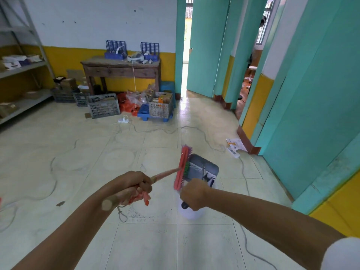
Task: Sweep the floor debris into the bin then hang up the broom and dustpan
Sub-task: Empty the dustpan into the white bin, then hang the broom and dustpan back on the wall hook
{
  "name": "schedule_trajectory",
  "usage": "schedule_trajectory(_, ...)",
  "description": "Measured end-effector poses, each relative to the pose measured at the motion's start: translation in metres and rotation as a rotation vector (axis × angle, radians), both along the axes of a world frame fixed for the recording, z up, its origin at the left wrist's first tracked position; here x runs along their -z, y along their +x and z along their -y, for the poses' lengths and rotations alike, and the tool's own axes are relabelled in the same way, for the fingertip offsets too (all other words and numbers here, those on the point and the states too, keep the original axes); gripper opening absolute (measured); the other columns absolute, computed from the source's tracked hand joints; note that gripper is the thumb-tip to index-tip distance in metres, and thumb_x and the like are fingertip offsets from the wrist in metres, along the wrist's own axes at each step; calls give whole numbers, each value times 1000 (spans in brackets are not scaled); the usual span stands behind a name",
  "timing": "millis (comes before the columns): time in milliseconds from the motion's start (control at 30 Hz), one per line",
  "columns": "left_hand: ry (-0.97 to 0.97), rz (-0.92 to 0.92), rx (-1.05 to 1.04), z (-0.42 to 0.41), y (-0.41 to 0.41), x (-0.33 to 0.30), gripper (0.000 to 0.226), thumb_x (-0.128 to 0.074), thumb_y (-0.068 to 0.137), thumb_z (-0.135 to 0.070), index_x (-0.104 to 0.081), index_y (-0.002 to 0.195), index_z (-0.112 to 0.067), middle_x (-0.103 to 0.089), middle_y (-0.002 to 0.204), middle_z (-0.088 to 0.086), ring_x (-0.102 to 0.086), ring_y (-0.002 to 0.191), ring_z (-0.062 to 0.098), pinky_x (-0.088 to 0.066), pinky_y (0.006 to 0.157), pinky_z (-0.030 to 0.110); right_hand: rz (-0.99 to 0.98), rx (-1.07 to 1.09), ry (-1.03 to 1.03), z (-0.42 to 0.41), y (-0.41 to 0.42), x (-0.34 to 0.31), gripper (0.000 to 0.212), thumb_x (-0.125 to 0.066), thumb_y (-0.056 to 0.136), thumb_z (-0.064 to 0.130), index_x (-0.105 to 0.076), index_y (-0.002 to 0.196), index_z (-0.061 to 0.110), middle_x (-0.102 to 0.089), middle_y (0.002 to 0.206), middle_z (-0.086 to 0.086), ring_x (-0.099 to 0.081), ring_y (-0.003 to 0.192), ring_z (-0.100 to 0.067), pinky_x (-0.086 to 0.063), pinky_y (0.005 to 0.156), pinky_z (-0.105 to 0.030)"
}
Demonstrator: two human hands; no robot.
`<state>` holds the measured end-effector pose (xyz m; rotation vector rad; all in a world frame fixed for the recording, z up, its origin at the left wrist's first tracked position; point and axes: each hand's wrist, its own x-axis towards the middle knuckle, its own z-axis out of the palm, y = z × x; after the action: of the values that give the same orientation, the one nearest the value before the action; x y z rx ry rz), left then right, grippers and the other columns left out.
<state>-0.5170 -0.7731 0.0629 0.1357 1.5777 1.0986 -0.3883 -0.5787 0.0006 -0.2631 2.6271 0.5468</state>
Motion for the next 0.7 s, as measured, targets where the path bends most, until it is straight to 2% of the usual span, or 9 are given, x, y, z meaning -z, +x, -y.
schedule_trajectory(67,16,14,-5,-3,1,5,42,-34,97,-1,-48,57,-5,-33,36,-3,-46,25,13,-43,30,17,-51,46,-27,-8,-2,-8,12,-65,88,19,-62,85,8,-39,59,1,-44,52,-18,-45,52,-30)
schedule_trajectory(167,18,102,-21,-8,6,2,28,-30,96,-3,-47,74,-4,-44,40,0,-48,29,11,-38,27,16,-156,177,-94,-27,-9,-31,41,-59,91,32,-41,58,16,-40,56,4,-46,51,-18,-51,52,-31)
schedule_trajectory(233,84,157,-64,-13,13,-6,20,-28,97,0,-45,88,-4,-70,62,6,-64,44,15,-39,28,15,-299,324,-181,-45,-17,-54,35,-58,89,34,-40,65,16,-39,60,3,-48,53,-19,-52,58,-34)
schedule_trajectory(300,201,123,-48,-24,17,-18,19,-28,97,5,-41,90,-7,-78,100,6,-76,79,26,-42,34,16,-468,482,-282,-66,-25,-80,26,-61,85,33,-44,73,17,-41,64,-1,-54,58,-25,-44,57,-31)
schedule_trajectory(333,224,106,-23,-29,22,-26,17,-32,98,6,-43,93,-6,-76,104,10,-75,86,29,-44,35,18,-537,557,-328,-76,-28,-91,25,-61,84,33,-46,74,16,-45,68,-3,-54,60,-27,-41,57,-29)
schedule_trajectory(400,209,22,29,-42,29,-45,15,-44,96,4,-57,103,3,-75,92,22,-76,79,31,-50,38,20,-659,703,-434,-97,-30,-107,25,-61,85,33,-48,76,14,-48,76,-5,-51,62,-26,-38,56,-27)
schedule_trajectory(500,216,-153,99,-71,37,-67,32,-42,102,-22,-62,101,3,-70,96,27,-73,66,29,-53,47,26,-799,881,-565,-127,-22,-122,27,-60,88,34,-49,82,10,-51,78,-6,-53,61,-22,-37,54,-25)
schedule_trajectory(600,195,-246,85,-104,34,-71,59,-24,101,-51,-56,91,-3,-71,103,29,-72,81,39,-52,59,33,-953,1054,-747,-159,-7,-130,28,-60,88,33,-52,80,7,-53,71,-6,-53,55,-19,-34,45,-23)
schedule_trajectory(700,340,-136,55,-137,26,-65,65,-16,98,-55,-53,99,-1,-70,106,33,-69,96,47,-61,67,42,-1026,1187,-1008,-187,1,-131,29,-63,88,31,-55,83,3,-58,75,-13,-56,59,-25,-42,50,-27)
